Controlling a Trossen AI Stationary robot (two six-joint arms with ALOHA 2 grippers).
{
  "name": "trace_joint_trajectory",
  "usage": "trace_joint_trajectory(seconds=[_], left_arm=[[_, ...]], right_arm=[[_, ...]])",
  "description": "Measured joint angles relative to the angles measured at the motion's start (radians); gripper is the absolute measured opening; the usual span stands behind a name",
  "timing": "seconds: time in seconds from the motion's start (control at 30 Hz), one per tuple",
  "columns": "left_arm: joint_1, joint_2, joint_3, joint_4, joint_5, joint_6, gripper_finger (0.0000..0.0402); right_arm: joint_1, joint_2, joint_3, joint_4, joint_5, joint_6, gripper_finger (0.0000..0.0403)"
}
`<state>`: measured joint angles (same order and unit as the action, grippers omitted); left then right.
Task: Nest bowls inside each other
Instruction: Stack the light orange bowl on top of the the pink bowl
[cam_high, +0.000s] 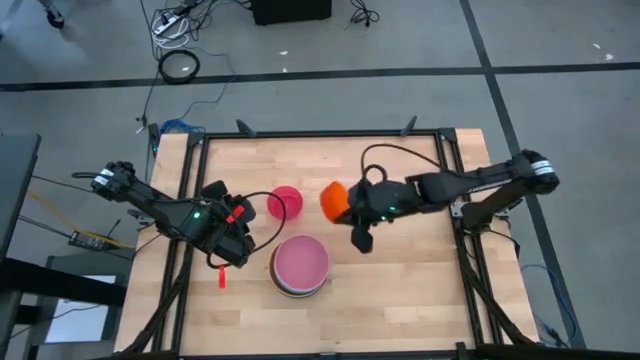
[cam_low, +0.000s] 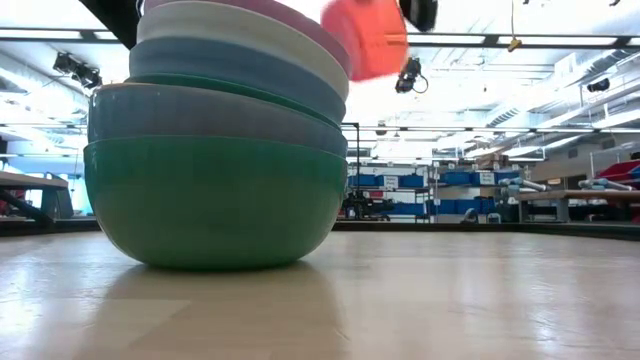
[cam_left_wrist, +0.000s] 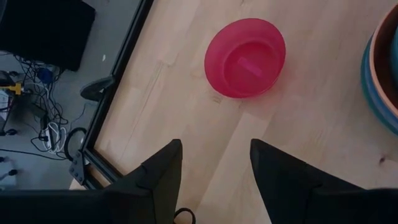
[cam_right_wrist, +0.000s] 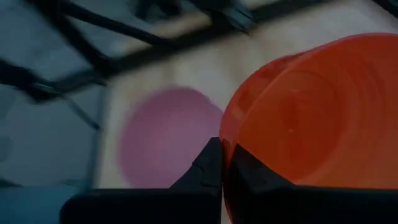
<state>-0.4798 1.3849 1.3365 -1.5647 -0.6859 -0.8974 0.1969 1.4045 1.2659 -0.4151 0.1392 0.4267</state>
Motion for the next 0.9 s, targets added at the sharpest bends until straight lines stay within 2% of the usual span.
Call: trace_joint_trajectory(seconds=[0.17, 0.37, 0.63, 0.9], left_arm=[[0.0, 0.0, 0.0, 0.0, -0.001, 0.0, 0.0198], [0.0, 0.0, 0.0, 0.002, -0.001, -0.001, 0.0198], [0.0, 0.0, 0.0, 0.003, -0.001, -0.001, 0.0198], [0.0, 0.0, 0.0, 0.004, -0.002, 0.0, 0.0198]], right_arm=[[0.06, 0.007, 0.0, 0.108, -0.039, 0.0, 0.0], [0.095, 0.101, 0.014, 0.155, -0.087, 0.015, 0.0], [0.118, 0.246, 0.134, 0.128, -0.133, -0.009, 0.0], [0.13, 0.333, 0.224, 0.006, -0.183, -0.009, 0.0]])
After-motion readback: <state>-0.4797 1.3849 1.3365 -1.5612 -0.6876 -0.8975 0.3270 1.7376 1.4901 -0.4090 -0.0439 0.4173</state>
